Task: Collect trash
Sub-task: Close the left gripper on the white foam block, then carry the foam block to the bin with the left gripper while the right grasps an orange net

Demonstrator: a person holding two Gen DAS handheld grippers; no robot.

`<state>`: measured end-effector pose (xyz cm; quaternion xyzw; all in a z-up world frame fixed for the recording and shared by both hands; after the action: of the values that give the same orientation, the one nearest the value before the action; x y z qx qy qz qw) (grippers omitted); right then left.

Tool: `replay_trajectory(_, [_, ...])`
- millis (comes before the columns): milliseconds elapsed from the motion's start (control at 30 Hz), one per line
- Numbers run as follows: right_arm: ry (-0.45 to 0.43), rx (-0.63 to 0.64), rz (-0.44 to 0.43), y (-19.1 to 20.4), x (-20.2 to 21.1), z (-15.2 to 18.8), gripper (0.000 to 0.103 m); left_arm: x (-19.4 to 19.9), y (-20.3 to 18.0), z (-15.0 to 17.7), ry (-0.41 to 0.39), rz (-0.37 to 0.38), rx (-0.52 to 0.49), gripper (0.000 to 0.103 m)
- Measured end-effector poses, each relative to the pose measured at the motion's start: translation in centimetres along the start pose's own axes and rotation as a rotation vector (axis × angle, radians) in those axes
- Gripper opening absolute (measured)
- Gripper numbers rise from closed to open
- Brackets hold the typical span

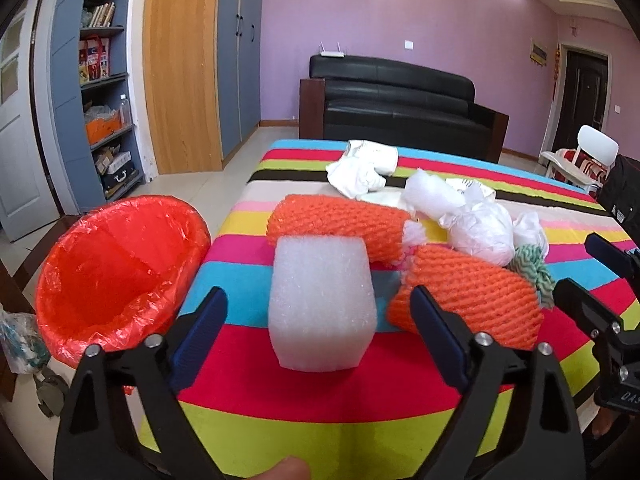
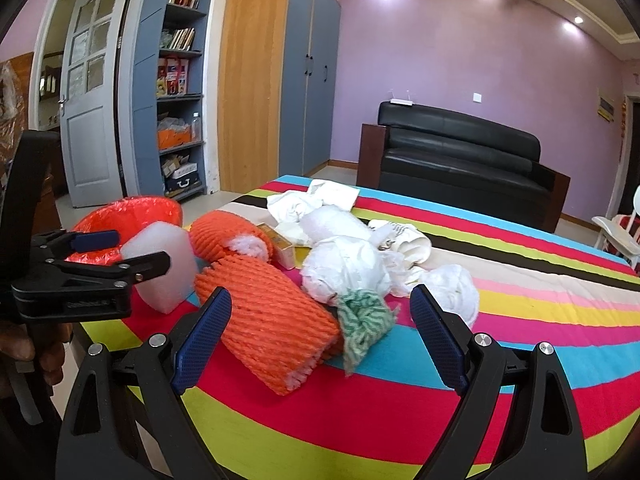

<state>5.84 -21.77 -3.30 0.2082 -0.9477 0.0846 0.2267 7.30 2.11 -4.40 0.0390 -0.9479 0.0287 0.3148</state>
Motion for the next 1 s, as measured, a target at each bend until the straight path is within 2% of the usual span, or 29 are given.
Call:
replay_trajectory(100, [0.015, 0.009, -0.016, 0.6, -0.6, 0.0, 0.085, -0.9, 0.3, 0.0, 0.025, 0.001, 0.0, 0.075])
replay_trajectory(167, [0.029, 0.012, -0.025, 0.9, -1.1, 0.1, 0.085, -1.3, 0.5, 0.0, 0.043, -0.002, 0.002, 0.066])
replay_trajectory(233, [0.037, 0.01, -0.029, 1.2, -1.4, 0.1, 0.085, -1.5, 0.6, 0.1, 0.058, 0.004, 0.006, 0.052])
replay_trajectory(267, [0.042, 0.008, -0.032, 1.3, -1.6, 0.1, 0.085, -1.5, 0.6, 0.2, 0.063, 0.013, 0.008, 0.05])
replay_trajectory(667, [0.117, -0.031, -0.033, 1.7, -3.6, 0.2, 0.085, 0.9, 0.8, -1.2, 0.008, 0.032, 0.01, 0.049])
replay_trajectory(1000, [0.247, -0.032, -0.024, 2.8, -6.7, 1.2, 0.085, 2.2, 1.3, -2.2, -0.014, 0.04, 0.012, 0.049])
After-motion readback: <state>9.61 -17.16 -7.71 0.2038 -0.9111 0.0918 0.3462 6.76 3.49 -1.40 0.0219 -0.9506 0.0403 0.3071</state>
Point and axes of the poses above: each gripper's, at about its wrist camera, not at the fingertips, and x roughly against the way its jaws point, y to its left, z to its underside, the point moved 4 cm from there along -x, roughly the way its jaws point, and after that the axes turned 1 degree about y, right-handed, at the moved point
